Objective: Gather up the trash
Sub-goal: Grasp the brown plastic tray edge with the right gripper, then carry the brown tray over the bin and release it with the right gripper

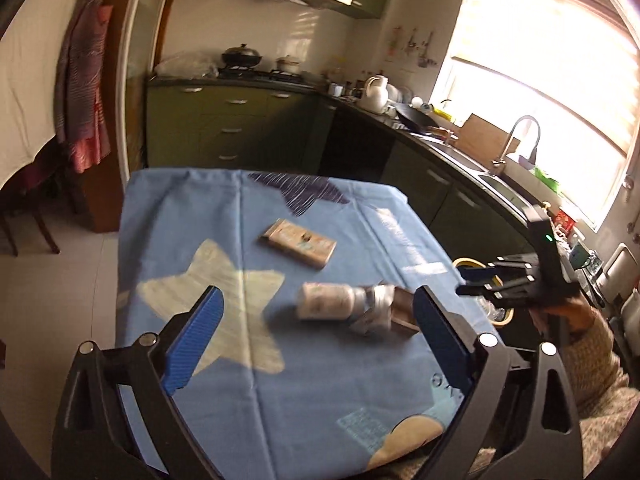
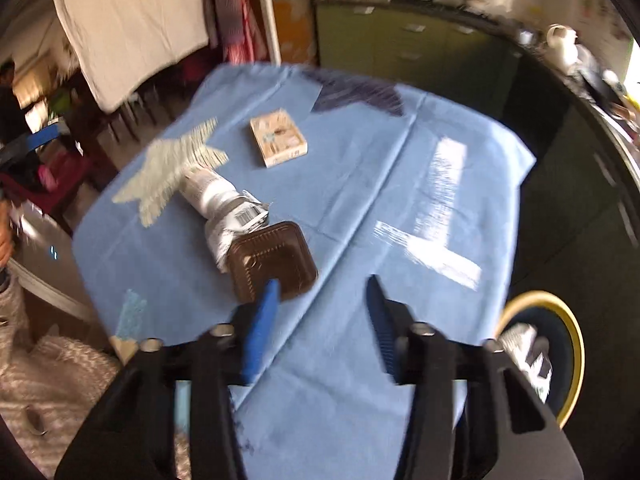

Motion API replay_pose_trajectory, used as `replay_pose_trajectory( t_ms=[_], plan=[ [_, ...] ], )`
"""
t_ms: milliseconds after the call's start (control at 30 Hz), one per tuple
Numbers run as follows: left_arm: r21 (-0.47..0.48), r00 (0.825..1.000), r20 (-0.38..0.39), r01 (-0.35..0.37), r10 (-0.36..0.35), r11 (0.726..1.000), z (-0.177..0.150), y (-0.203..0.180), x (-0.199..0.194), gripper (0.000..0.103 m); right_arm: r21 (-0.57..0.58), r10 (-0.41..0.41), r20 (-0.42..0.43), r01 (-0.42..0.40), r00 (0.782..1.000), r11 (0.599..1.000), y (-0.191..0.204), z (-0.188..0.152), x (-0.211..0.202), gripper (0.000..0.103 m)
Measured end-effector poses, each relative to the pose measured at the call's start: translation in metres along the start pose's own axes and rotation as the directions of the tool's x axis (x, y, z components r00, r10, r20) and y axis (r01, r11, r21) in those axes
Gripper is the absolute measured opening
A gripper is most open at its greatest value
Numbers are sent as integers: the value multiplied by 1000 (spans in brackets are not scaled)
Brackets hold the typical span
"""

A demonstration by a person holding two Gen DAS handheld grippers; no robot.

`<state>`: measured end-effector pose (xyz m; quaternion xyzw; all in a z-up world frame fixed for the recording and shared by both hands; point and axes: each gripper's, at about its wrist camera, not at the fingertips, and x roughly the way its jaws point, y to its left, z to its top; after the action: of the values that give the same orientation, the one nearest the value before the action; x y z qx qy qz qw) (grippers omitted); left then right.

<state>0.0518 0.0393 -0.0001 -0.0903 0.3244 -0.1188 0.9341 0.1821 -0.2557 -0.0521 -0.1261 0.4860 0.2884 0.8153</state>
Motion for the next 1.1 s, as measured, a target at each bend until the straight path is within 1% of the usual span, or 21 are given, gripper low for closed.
replay_pose_trajectory(
  t_ms=[33, 67, 100, 133, 167, 233, 333, 433, 467, 567, 600, 633, 667, 700, 767, 900, 1033, 1100],
  plan=[
    [-3, 1000, -1, -8, 8, 1000, -4, 3, -1, 91, 6, 32, -35, -32, 999, 999, -3, 7, 14, 33],
    [-7, 1000, -2, -18, 18, 1000, -9, 5, -1, 91, 19, 64, -67, -63, 996, 998, -8, 11, 26, 33],
    [-13, 1000, -5, -21, 21, 1000, -12, 9, 0, 91, 27, 77, -91, -75, 993, 997, -13, 15, 36, 33],
    [-29, 1000, -12, -11, 11, 1000, -16, 13, 0, 91, 34, 82, -104, -79, 991, 996, -14, 15, 42, 33],
    [-47, 1000, -19, 5, -5, 999, -19, 17, 0, 91, 44, 103, -116, -98, 988, 994, -16, 19, 50, 30],
    [-68, 999, -31, 19, -21, 998, -22, 18, 3, 91, 58, 137, -127, -131, 982, 990, -18, 21, 58, 29],
    [-76, 999, -46, 14, -17, 997, -25, 23, 8, 91, 58, 135, -155, -128, 979, 990, -17, 23, 64, 29],
    [-80, 999, -45, 21, -25, 997, -25, 24, 9, 91, 50, 122, -183, -115, 976, 992, -14, 23, 73, 29],
    [-79, 999, -45, 21, -25, 997, -24, 23, 10, 91, 50, 119, -192, -112, 974, 992, -14, 23, 75, 26],
    [-76, 998, -52, 20, -24, 997, -25, 22, 13, 91, 51, 120, -211, -112, 970, 992, -14, 21, 84, 23],
    [-76, 998, -54, 19, -23, 997, -25, 22, 13, 91, 53, 117, -214, -108, 970, 993, -14, 20, 86, 18],
    [-77, 998, -55, 18, -23, 997, -26, 23, 14, 91, 51, 108, -213, -99, 971, 994, -14, 18, 86, 9],
    [-77, 998, -57, 19, -23, 997, -26, 22, 15, 91, 44, 92, -209, -85, 974, 995, -13, 18, 86, 7],
    [-77, 998, -59, 19, -23, 997, -26, 22, 15, 91, 37, 72, -201, -65, 977, 997, -12, 16, 85, 7],
    [-76, 998, -63, 17, -22, 997, -26, 22, 17, 91, 40, 59, -180, -53, 982, 998, -12, 15, 78, 6],
    [-77, 997, -71, 24, -30, 997, -27, 21, 20, 91, 86, 24, -120, -13, 993, 996, -25, 8, 50, 6],
    [-73, 996, -82, 30, -36, 997, -28, 19, 25, 91, 161, -13, -39, 19, 999, 987, -48, -6, 7, 6],
    [-71, 995, -90, 37, -44, 997, -29, 17, 28, 91, 234, -61, 13, 56, 998, 971, -70, -18, -24, 6]
  ],
)
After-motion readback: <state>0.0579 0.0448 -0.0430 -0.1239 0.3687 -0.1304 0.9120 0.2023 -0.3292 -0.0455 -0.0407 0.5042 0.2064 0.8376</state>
